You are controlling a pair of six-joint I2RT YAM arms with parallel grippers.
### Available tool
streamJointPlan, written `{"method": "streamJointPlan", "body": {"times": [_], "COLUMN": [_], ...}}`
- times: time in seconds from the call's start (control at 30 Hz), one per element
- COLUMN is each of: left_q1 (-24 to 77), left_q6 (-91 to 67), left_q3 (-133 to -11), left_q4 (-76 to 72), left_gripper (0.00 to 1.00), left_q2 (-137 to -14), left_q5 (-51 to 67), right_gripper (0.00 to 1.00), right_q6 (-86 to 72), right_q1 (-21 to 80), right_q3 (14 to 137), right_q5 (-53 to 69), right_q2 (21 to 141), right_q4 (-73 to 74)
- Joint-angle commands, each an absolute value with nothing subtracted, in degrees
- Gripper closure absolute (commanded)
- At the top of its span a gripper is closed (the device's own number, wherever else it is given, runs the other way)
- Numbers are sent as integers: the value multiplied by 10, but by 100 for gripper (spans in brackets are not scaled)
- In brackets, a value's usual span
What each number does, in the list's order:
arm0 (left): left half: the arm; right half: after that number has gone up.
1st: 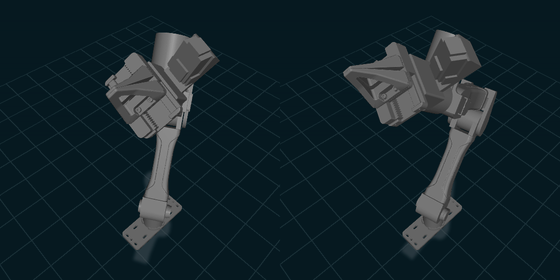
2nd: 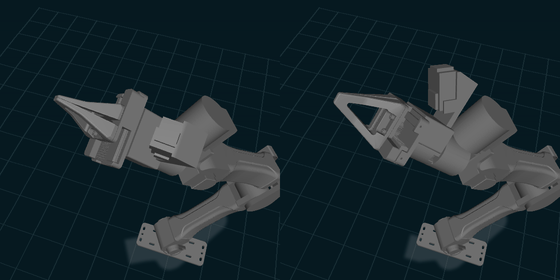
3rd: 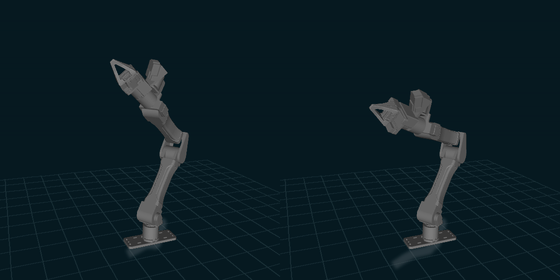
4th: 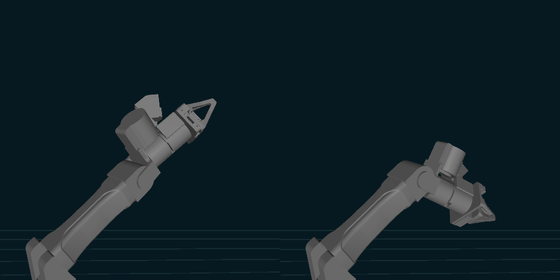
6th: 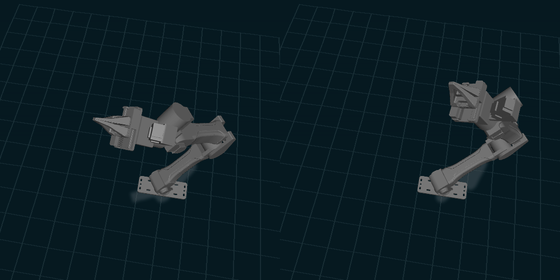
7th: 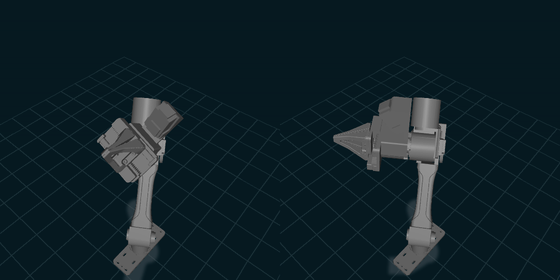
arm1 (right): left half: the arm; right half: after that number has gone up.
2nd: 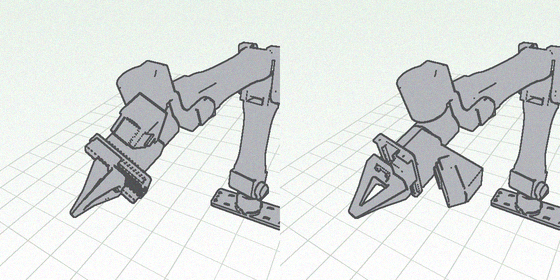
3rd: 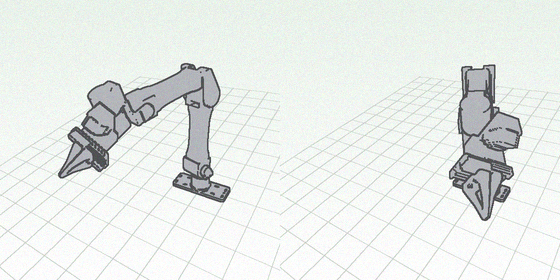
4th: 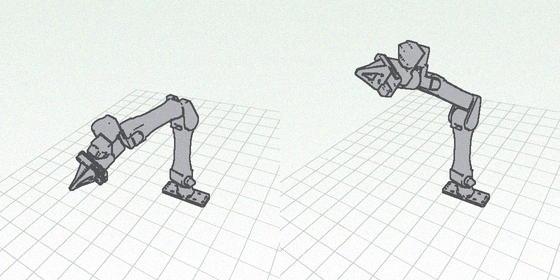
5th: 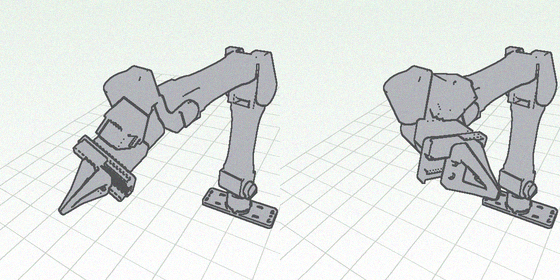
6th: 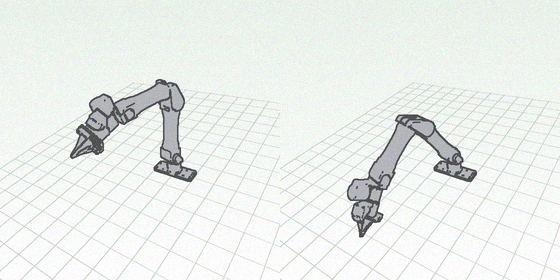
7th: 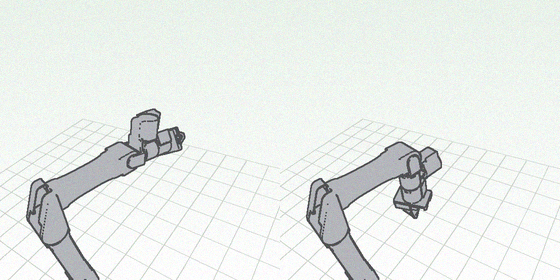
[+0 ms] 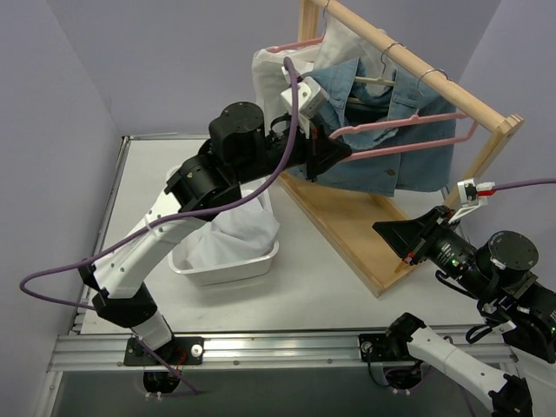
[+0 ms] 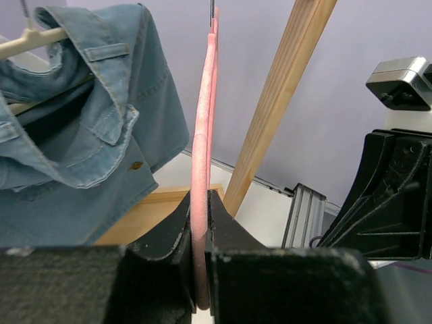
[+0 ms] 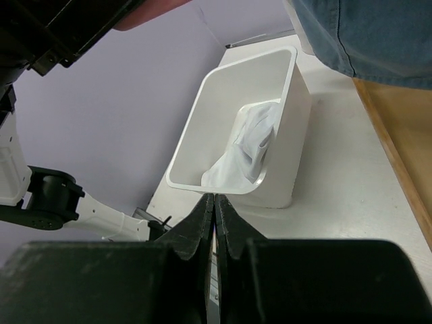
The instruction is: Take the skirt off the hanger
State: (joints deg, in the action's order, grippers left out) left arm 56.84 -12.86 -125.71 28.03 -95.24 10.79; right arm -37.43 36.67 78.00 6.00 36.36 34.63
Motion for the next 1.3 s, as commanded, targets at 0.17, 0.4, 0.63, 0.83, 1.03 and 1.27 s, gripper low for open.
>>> {"method": "streamJointPlan", "body": {"times": [0.17,0.4,0.63,0.83,1.03,1.27], "left_q1": [584,595,615,618,617,615], "left_q6": [-137,-127,-93,-75,-19,-1], "left_q3": [-1331,-1321,-1322,-1285,-1266,-1265], "left_q4": [254,254,265,270,267,272], "left_gripper": [98,98,98,82,42,28], "left_q2": [-1002,-1020,-1031,-1020,-1001,-983], "left_q5": [127,112,59,47,69,51], "right_gripper": [100,100,100,100,100,100], "right_q6": [-377,-377,-385,-386,-388,-387], "right_q1": [364,363,364,364,364,363], "right_q3": [796,789,771,764,750,750], "right_q5": [48,50,52,49,52,54], "right_q2": [370,371,366,363,361,360], "right_q4": [336,331,321,317,309,308]}}
